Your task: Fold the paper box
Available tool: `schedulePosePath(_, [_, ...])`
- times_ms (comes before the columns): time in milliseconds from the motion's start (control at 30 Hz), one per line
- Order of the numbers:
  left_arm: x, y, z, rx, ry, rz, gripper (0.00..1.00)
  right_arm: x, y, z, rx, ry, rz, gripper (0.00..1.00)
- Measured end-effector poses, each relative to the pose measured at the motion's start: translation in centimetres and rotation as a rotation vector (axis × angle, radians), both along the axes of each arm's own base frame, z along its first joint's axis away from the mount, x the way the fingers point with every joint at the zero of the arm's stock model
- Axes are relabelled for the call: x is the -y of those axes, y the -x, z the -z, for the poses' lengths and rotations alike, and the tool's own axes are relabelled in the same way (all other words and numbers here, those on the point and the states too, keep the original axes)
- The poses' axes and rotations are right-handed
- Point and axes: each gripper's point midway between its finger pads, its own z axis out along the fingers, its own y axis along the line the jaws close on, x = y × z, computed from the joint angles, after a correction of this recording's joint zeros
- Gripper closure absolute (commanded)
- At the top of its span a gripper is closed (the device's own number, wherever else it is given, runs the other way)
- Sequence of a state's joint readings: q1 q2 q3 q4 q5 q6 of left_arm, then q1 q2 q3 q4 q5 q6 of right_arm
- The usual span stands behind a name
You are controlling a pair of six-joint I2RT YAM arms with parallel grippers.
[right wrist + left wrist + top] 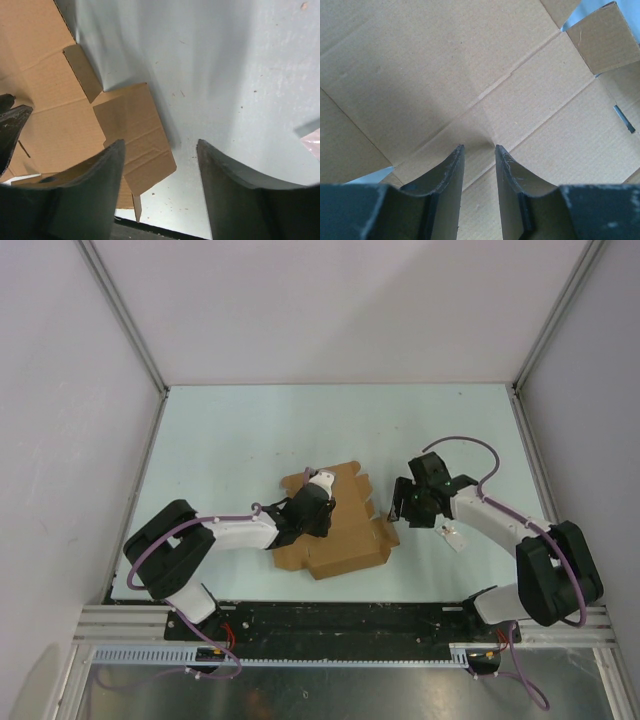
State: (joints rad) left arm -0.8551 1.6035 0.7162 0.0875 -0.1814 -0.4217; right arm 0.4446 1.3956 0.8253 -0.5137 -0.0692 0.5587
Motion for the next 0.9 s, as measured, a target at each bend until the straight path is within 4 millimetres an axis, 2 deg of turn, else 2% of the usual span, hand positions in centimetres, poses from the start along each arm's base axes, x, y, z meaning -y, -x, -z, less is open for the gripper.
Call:
schedulePosePath(67, [0.0, 0.0, 0.0, 0.0, 0.0, 0.0, 0.64, -0.1, 0.2, 0.2, -0.013, -0.023, 0.008, 0.25])
schedulePosePath(167, [0.0, 0.0, 0.0, 0.0, 0.0, 0.0, 0.64, -0.2, 0.6, 0.7, -0.037, -0.067, 0.01, 0.24])
schedulePosePath(633, [0.0, 0.0, 0.0, 0.001, -0.001, -0.002, 0.65, -2.3, 1.2, 1.2, -0.084, -0.276, -0.01, 0.2])
schedulePosePath(900, [0.0, 0.0, 0.0, 0.001, -0.001, -0.002, 0.65, -3.0, 1.2, 1.2, -0.098, -0.319, -0.023, 0.19])
